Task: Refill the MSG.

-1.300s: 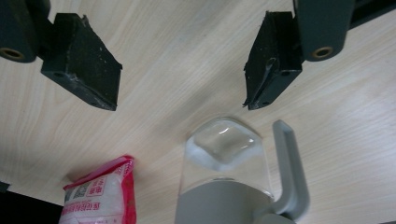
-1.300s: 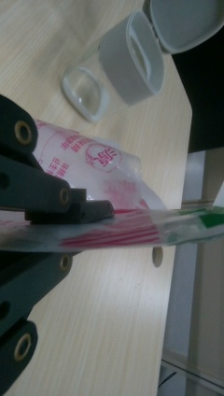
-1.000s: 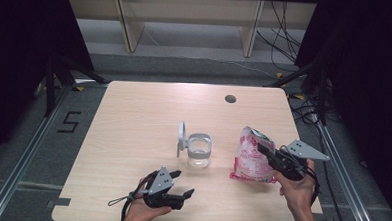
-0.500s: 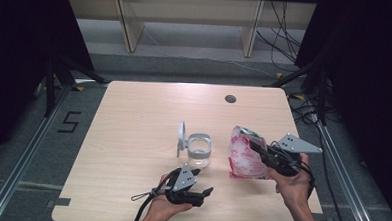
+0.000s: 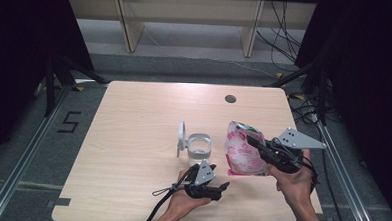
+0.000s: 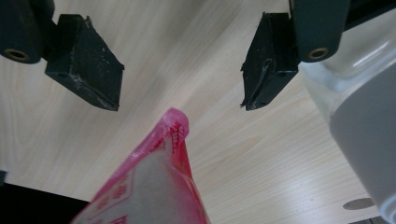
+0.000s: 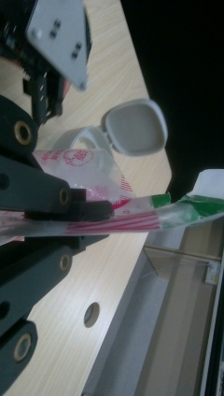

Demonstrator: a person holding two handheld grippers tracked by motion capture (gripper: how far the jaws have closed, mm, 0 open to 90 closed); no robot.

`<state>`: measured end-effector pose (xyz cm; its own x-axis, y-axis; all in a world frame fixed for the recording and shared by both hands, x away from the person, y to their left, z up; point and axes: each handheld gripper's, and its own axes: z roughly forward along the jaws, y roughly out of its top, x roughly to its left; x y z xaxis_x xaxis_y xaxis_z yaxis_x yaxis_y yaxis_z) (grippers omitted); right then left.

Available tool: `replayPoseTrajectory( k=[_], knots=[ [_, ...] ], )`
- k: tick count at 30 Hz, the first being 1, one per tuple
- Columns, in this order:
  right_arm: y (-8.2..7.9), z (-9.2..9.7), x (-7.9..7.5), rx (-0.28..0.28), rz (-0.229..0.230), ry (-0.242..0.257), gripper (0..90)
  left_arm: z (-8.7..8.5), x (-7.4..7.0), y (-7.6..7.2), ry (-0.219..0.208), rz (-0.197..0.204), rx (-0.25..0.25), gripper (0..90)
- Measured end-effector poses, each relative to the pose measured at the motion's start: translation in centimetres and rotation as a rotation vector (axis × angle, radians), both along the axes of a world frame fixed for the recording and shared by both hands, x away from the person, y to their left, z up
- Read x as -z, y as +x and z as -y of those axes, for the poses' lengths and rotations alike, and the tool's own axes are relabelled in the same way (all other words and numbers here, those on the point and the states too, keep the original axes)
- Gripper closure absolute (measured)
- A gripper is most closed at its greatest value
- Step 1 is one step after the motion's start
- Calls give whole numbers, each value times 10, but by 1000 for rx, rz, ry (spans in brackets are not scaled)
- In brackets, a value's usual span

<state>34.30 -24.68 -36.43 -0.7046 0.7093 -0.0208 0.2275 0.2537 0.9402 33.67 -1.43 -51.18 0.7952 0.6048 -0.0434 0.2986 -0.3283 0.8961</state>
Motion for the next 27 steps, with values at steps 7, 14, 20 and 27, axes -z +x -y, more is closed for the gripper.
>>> replayPoseTrajectory(
  k=[7, 14, 20, 27],
  knots=[
    [-5, -9, -9, -35, 4, 25, 900, 12, -1, 3, -12, 23, -18, 282],
    [-5, -17, -11, -59, -10, 30, 900, 15, 1, 5, -36, 40, -17, 438],
    [-3, -21, -12, -58, 7, 23, 900, 15, 2, 5, -78, 40, -25, 702],
    [5, -19, -10, -49, -4, 59, 900, 20, 3, 0, -117, 28, -16, 753]
  ],
)
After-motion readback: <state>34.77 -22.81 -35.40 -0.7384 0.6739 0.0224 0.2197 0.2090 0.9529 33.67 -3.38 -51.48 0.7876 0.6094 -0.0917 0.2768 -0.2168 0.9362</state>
